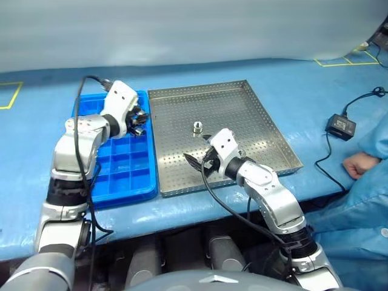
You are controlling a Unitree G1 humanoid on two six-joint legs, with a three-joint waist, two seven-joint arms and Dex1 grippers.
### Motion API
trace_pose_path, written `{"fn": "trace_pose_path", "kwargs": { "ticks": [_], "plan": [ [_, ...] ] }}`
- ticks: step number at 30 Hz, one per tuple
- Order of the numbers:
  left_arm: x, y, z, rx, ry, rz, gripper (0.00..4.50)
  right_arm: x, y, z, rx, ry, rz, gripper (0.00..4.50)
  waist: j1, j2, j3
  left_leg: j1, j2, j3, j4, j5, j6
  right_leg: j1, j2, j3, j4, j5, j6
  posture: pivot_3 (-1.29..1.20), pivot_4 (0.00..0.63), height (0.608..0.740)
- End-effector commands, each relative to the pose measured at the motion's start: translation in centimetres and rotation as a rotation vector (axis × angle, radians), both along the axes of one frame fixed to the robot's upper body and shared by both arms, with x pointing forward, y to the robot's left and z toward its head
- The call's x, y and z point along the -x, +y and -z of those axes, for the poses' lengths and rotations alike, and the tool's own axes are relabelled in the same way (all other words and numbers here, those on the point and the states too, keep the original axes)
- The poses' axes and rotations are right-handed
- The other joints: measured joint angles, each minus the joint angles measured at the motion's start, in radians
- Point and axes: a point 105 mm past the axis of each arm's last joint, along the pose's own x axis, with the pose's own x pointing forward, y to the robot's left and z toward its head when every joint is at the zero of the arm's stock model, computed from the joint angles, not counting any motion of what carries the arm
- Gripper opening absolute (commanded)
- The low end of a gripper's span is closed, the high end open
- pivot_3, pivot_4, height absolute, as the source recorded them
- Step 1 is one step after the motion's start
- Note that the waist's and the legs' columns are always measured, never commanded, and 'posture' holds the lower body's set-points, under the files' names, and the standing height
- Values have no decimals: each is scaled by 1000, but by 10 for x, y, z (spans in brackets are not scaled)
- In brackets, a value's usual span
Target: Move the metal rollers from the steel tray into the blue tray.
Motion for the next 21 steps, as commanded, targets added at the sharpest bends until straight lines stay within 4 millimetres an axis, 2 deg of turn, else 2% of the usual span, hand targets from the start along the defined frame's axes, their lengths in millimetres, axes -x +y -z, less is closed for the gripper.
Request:
{"fn": "trace_pose_path", "kwargs": {
  "ticks": [1,6,13,21],
  "plan": [
    [20,12,0,-2,-21,-79,1389,15,2,-29,-79,-65,-110,4500,13,0,0,1,0,0,-1,0,0,0,0,0,0,0,0,-64,150,740],
    [42,5,29,67,56,-90,1389,8,-8,-26,-30,-48,-75,4500,50,-1,0,1,0,0,0,0,0,1,-1,-2,-1,0,0,-48,150,740],
    [50,13,53,107,111,-192,1389,5,-13,-22,18,-38,-54,4500,65,-1,0,1,1,0,1,1,-1,0,-1,-3,-1,0,0,-34,150,740],
    [56,28,64,84,138,-277,1389,2,-19,-18,51,-35,-6,4500,61,-1,0,1,1,0,1,1,-1,0,-1,-2,-1,-1,0,-51,150,740]
  ]
}}
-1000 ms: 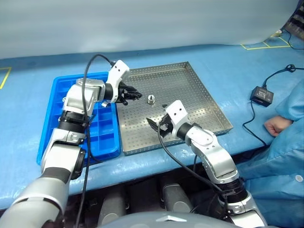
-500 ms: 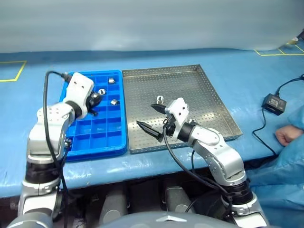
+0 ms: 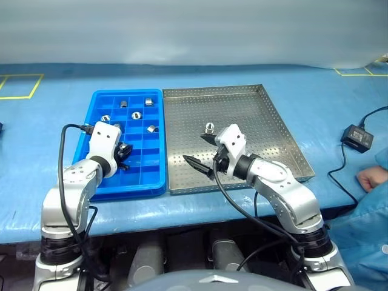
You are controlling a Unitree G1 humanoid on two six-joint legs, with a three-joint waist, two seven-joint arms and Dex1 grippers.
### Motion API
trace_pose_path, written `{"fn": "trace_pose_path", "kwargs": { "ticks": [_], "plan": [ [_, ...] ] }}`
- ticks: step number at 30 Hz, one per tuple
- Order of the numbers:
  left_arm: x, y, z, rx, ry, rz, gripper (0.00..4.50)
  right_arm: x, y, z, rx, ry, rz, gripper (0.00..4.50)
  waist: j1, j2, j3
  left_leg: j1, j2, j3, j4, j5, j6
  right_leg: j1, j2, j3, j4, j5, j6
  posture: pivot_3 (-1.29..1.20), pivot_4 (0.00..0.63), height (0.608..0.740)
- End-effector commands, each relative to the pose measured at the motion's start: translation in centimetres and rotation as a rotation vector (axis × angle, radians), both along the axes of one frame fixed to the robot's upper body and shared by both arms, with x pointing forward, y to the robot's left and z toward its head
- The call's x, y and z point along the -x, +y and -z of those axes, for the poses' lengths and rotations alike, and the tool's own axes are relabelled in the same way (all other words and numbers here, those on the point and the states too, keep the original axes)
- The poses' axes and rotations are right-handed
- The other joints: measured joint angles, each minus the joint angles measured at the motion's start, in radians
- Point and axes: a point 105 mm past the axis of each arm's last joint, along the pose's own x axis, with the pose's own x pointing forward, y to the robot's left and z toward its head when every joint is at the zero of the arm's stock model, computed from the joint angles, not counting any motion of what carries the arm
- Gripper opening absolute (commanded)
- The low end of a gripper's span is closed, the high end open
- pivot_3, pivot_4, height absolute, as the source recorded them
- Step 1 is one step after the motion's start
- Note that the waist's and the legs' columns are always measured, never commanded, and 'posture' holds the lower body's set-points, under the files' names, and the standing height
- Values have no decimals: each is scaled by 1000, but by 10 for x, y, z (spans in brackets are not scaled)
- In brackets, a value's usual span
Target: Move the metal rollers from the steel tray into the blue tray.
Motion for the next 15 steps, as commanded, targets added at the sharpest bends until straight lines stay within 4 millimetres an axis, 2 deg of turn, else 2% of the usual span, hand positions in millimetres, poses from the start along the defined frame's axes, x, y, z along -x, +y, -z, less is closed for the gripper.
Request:
{"fn": "trace_pose_path", "kwargs": {
  "ticks": [1,2,11,12,15],
  "plan": [
    [5,14,-1,-25,-5,-54,1389,-1,-2,-11,-4,-46,15,4500,-4,0,0,0,0,0,0,0,0,0,0,0,0,0,0,-51,150,740],
    [6,15,0,-33,0,-55,1389,-1,-2,-11,-2,-45,21,4500,-5,0,0,0,0,0,0,0,0,0,0,0,0,0,0,-51,150,740],
    [9,29,-6,-44,-26,-133,4289,-5,-5,-8,15,-38,58,4500,-5,0,0,0,0,0,-2,0,0,-1,0,0,-1,0,0,-44,150,740],
    [9,29,-6,-44,-25,-134,4478,-6,-5,-8,15,-38,59,4500,-2,0,0,0,0,0,-2,0,0,-1,0,0,-2,0,0,-43,150,740],
    [10,27,-4,-41,-21,-130,4478,-7,-4,-7,17,-38,59,4500,2,0,0,0,0,0,-3,0,0,-1,0,0,-2,0,0,-38,150,740]
  ]
}}
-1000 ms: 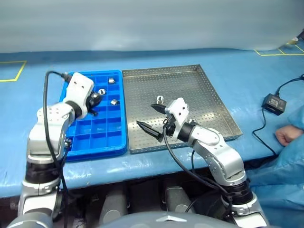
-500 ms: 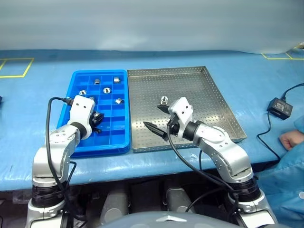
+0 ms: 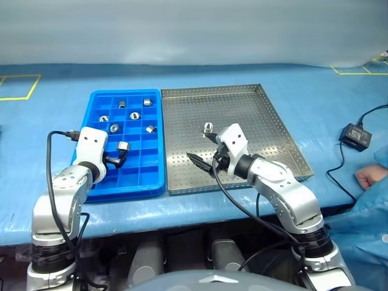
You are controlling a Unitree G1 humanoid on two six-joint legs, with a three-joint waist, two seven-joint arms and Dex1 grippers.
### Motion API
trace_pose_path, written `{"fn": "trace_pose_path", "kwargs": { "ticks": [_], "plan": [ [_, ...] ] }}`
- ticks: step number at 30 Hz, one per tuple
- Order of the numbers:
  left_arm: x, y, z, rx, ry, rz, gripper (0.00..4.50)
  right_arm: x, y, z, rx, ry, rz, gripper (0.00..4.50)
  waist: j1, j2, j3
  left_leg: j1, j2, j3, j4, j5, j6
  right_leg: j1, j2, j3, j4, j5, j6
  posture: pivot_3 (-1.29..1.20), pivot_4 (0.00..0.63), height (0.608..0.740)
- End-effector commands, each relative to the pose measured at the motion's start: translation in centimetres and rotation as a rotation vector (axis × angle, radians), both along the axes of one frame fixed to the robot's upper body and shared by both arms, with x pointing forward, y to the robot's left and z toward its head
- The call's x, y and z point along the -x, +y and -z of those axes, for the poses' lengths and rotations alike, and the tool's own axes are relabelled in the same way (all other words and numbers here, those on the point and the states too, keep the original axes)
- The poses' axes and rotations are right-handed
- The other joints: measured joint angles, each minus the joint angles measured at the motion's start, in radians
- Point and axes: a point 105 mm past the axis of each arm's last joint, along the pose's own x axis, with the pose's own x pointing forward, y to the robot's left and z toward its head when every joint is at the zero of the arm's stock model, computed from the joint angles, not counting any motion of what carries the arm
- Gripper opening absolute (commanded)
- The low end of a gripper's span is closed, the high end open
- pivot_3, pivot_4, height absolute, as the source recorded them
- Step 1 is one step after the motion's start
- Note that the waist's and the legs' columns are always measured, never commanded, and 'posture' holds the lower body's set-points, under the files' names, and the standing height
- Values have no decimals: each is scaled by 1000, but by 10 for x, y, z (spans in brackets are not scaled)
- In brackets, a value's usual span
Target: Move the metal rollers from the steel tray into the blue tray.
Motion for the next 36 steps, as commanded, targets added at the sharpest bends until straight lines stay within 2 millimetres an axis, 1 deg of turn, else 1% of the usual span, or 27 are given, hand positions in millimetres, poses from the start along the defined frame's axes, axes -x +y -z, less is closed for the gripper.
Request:
{"fn": "trace_pose_path", "kwargs": {
  "ticks": [1,11,14,16,18,20,26,30,31,35,36],
  "plan": [
    [1,-1,-9,-6,-38,0,4478,-2,2,-10,-4,-40,1,4500,2,0,0,0,0,0,0,0,0,0,0,0,0,0,0,-38,150,740],
    [2,-2,-10,18,-46,3,4478,-2,3,-8,7,-40,1,4500,2,0,0,0,0,0,-5,0,0,0,0,0,-4,2,-4,-43,150,740],
    [2,-2,-13,30,-61,-5,4478,-2,1,-7,8,-38,6,4500,2,0,0,0,0,0,-5,0,0,0,0,0,-5,2,-4,-27,150,740],
    [3,-5,-16,56,-73,5,4478,-3,0,-6,8,-30,16,4500,2,0,0,0,0,0,-6,0,0,0,0,0,-6,2,-3,-20,150,740],
    [3,-9,-13,59,-66,24,4478,-4,1,-4,23,-26,8,4500,4,0,0,0,0,0,-6,0,0,1,0,0,-6,2,-3,-18,150,740],
    [3,-9,-13,69,-68,19,4478,-4,3,-5,34,-32,2,4500,5,0,0,0,0,0,-6,0,0,1,0,0,-6,2,-3,-20,150,740],
    [-3,-11,-21,103,-110,27,4478,-7,4,-9,46,-49,1,4500,7,0,0,0,0,0,-6,0,0,1,1,-1,-6,2,-3,-31,150,740],
    [3,-13,-21,145,-112,60,4478,-4,1,-7,51,-43,6,4500,7,0,0,0,0,0,-7,0,0,1,1,-1,-8,2,-3,-32,150,740],
    [5,-12,-23,161,-117,69,4478,-4,0,-6,55,-42,8,4500,7,0,0,0,0,0,-8,0,0,1,1,-1,-9,2,-3,-33,150,740],
    [7,1,-32,204,-159,43,4478,-6,-1,-5,59,-41,14,4500,6,0,0,-1,0,0,-8,0,0,0,1,-1,-9,2,-4,-28,150,740],
    [6,1,-35,219,-177,49,4478,-6,0,-6,58,-42,12,4500,6,0,0,-1,0,0,-8,0,0,1,1,-1,-9,2,-4,-28,150,740]
  ]
}}
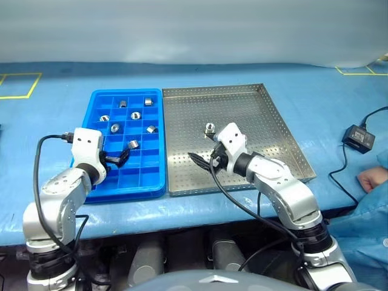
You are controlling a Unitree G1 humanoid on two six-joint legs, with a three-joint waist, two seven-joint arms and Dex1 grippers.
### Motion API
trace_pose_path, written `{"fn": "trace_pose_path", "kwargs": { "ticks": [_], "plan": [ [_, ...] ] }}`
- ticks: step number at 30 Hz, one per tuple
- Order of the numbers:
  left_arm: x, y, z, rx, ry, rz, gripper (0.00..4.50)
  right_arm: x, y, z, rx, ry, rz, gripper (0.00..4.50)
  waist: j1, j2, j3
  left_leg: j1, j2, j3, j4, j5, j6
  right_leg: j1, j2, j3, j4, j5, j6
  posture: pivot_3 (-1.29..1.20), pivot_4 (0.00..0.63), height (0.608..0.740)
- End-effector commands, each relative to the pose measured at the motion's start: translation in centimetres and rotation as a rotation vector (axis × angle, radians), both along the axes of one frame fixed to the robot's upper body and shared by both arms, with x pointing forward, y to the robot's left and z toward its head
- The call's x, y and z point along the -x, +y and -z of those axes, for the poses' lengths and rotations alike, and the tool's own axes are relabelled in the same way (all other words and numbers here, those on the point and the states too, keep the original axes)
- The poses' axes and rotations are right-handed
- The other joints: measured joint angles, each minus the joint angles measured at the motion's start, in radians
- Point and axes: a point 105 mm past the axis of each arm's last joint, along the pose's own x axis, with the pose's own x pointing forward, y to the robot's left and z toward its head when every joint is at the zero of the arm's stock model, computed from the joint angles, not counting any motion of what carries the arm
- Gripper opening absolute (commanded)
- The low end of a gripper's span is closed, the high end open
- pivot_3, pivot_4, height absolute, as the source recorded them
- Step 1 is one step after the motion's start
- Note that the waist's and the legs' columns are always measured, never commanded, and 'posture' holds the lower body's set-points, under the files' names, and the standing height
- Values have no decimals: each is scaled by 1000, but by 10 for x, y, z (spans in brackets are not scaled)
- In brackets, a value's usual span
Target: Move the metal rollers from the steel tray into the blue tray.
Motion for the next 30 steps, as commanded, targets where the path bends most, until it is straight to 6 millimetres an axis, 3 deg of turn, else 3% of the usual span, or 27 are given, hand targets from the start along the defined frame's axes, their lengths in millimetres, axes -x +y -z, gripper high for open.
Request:
{"fn": "trace_pose_path", "kwargs": {
  "ticks": [1,4,9,16,21,24,30],
  "plan": [
    [-1,-3,-28,57,-129,38,4478,2,5,-11,-13,-44,-19,4500,1,0,0,0,0,0,0,0,0,0,0,0,0,0,0,-29,150,740],
    [-1,-20,-39,144,-184,133,4478,3,10,-11,-21,-47,-29,4500,5,-1,0,0,0,0,1,0,0,1,0,0,0,0,0,-37,150,740],
    [-5,-50,-31,141,-148,251,4478,0,7,-10,-38,-49,3,4500,4,-1,-1,0,-1,0,0,0,0,1,0,0,-1,0,0,-32,150,740],
    [-7,-93,-17,145,-135,413,4478,-43,-12,-11,-22,-24,242,4500,-4,-1,-1,0,0,1,1,0,0,2,0,1,-1,1,0,-31,150,740],
    [-6,-103,-7,131,-111,452,4478,-68,-19,-11,-18,7,323,4500,-4,-1,-1,0,0,0,0,0,0,1,1,0,-1,1,0,-16,150,740],
    [-7,-107,-3,125,-105,456,4478,-86,-19,-15,-101,26,366,4500,-5,-1,-1,0,-1,1,-1,1,0,1,1,1,-1,1,0,-12,150,740],
    [-5,-115,-1,138,-112,458,4478,-119,-21,-4,-126,67,464,4500,-4,-1,0,0,-1,1,0,1,1,2,2,1,-1,2,0,3,150,740]
  ]
}}
